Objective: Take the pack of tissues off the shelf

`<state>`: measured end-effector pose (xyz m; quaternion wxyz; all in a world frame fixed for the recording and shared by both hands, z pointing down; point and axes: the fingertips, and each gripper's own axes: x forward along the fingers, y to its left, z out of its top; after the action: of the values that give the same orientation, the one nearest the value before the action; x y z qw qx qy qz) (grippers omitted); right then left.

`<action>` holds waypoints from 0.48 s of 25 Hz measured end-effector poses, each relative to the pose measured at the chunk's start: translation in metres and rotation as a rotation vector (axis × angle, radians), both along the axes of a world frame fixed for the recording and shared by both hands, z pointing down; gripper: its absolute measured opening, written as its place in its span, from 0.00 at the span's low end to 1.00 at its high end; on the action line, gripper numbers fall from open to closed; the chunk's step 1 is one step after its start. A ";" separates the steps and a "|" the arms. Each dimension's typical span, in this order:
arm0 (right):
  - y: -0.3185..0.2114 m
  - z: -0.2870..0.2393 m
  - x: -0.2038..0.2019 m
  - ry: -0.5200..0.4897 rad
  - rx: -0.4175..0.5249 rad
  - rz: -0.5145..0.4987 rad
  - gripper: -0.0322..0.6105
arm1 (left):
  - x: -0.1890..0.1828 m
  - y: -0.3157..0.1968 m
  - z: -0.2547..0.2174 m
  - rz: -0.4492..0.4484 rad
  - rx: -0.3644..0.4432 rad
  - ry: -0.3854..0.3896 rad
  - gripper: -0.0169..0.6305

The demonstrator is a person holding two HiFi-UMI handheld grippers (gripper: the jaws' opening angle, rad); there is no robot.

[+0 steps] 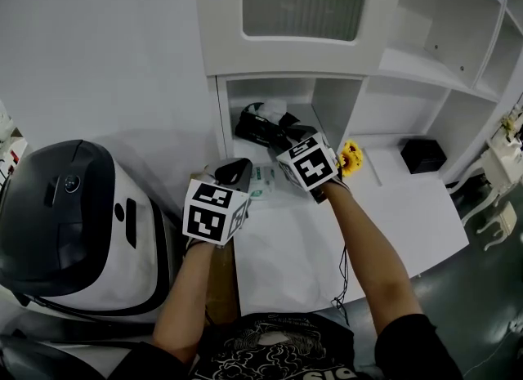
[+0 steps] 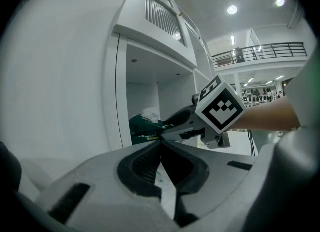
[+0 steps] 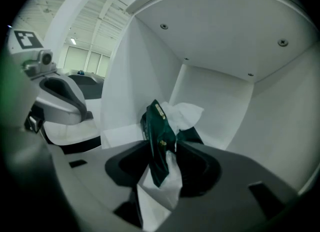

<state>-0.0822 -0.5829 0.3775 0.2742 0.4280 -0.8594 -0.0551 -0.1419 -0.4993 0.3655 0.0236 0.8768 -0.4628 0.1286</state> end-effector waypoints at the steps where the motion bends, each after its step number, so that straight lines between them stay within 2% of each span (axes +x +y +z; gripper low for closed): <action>1: 0.000 0.000 0.000 0.000 0.001 0.000 0.31 | 0.000 0.000 0.002 -0.002 -0.003 -0.001 0.03; 12: 0.002 0.002 -0.004 0.011 0.014 -0.026 0.19 | 0.005 -0.001 0.007 0.000 -0.011 -0.009 0.03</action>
<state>-0.0865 -0.5808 0.3793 0.2753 0.4186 -0.8629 -0.0670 -0.1372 -0.5003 0.3720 0.0262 0.8760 -0.4622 0.1351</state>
